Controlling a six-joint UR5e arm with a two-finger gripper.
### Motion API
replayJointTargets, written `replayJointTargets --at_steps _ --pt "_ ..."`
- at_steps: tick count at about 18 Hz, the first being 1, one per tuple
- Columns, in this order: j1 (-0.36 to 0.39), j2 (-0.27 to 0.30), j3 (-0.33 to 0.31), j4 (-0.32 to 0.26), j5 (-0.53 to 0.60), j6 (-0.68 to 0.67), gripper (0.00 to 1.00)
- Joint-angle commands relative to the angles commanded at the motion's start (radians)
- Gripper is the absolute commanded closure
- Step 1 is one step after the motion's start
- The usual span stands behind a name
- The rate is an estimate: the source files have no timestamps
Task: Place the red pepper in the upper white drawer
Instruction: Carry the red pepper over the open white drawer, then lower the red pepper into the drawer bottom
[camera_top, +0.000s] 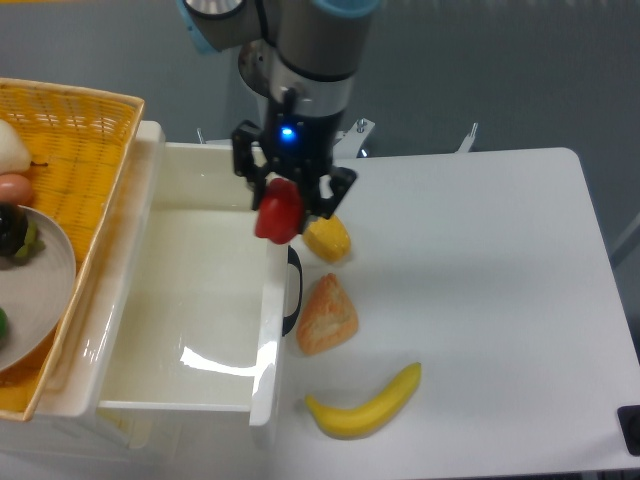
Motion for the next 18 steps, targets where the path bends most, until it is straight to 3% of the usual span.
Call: replayJointTargets --at_steps 6,15,18 --pt "-0.052 -0.038 0.0 0.0 -0.006 0.086 0.8" --pt "-0.12 -0.081 -0.014 0.025 -0.002 0.094 0.8" --pt "-0.13 -0.101 -0.04 0.07 -0.002 0.094 0.8"
